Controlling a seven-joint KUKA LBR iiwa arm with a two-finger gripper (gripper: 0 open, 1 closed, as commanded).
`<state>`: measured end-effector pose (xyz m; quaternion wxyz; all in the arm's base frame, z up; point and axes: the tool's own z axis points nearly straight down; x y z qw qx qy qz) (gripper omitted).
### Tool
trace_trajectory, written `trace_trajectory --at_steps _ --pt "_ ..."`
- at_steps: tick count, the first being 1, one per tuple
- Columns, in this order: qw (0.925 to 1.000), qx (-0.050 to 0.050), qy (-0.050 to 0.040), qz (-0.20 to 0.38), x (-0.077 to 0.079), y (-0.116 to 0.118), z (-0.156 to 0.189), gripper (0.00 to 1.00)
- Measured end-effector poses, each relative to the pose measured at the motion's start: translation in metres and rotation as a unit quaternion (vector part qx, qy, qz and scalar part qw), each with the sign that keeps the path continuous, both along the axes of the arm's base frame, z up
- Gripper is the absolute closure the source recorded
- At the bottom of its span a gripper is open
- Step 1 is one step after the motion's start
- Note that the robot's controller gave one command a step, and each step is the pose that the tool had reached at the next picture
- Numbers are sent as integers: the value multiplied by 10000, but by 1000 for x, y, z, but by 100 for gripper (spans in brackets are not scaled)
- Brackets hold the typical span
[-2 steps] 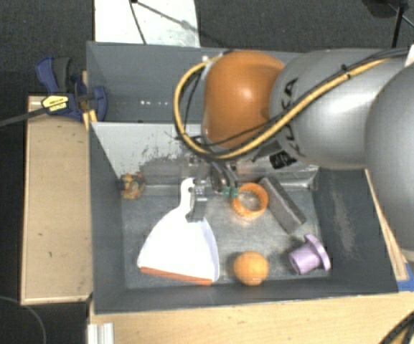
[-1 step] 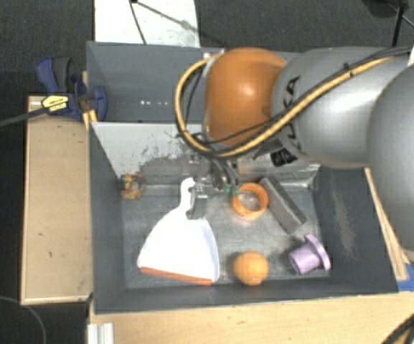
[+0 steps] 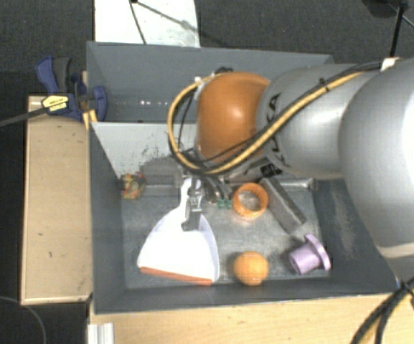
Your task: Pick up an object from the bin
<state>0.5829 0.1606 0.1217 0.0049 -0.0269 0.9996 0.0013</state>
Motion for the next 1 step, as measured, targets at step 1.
trace_trajectory --at_steps 1 --pt "9955 -18 54 943 -19 3 -35 0"
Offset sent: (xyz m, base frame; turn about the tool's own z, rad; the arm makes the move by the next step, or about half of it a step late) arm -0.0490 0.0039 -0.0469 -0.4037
